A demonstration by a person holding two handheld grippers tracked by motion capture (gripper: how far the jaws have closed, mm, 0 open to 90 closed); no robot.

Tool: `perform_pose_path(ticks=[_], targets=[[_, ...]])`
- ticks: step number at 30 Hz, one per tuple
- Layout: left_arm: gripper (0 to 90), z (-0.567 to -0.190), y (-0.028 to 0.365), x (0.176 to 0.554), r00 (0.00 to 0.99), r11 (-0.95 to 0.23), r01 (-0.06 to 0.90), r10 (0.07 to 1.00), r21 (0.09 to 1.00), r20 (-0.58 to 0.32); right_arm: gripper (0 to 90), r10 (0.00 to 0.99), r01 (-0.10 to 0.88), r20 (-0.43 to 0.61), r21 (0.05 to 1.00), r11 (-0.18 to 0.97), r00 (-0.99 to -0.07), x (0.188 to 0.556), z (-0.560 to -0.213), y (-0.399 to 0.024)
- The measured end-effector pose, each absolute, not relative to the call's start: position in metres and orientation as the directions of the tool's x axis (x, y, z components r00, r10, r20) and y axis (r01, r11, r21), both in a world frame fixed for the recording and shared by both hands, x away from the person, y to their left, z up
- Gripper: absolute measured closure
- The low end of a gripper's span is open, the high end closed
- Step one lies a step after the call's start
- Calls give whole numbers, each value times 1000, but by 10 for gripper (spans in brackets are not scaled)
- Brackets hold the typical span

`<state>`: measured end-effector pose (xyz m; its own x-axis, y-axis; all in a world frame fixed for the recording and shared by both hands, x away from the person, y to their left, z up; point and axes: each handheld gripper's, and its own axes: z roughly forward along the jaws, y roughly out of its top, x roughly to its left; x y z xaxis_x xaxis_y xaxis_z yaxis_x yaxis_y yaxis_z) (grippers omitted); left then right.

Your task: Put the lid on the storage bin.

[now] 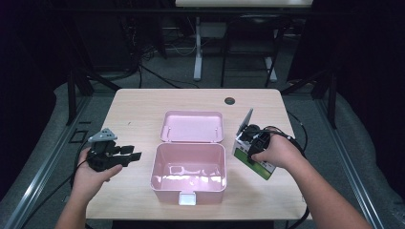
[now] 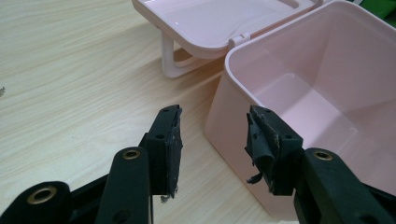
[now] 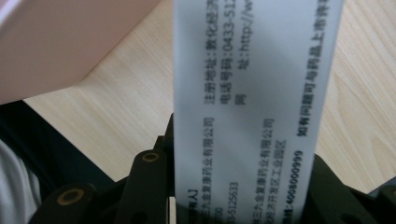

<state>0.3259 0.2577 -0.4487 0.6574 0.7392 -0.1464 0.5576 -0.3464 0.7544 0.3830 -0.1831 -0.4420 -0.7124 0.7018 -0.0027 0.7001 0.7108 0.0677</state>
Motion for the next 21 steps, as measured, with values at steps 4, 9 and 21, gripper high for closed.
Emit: perform_pose_path(ticks=[4,9,21], targets=[[546,-449,258,326,659,-349,559,737,752,-148,638,689,687,-10,64,723,-724,380,-437,-181],[547,-449,257,326,660,-350,559,737,752,-148,638,674,672,-14,69,737,-738,378,-426,-179],[546,-449,258,326,660,-351,559,737,751,-148,638,637,634,-28,69,770,-770,370,-407,-171]])
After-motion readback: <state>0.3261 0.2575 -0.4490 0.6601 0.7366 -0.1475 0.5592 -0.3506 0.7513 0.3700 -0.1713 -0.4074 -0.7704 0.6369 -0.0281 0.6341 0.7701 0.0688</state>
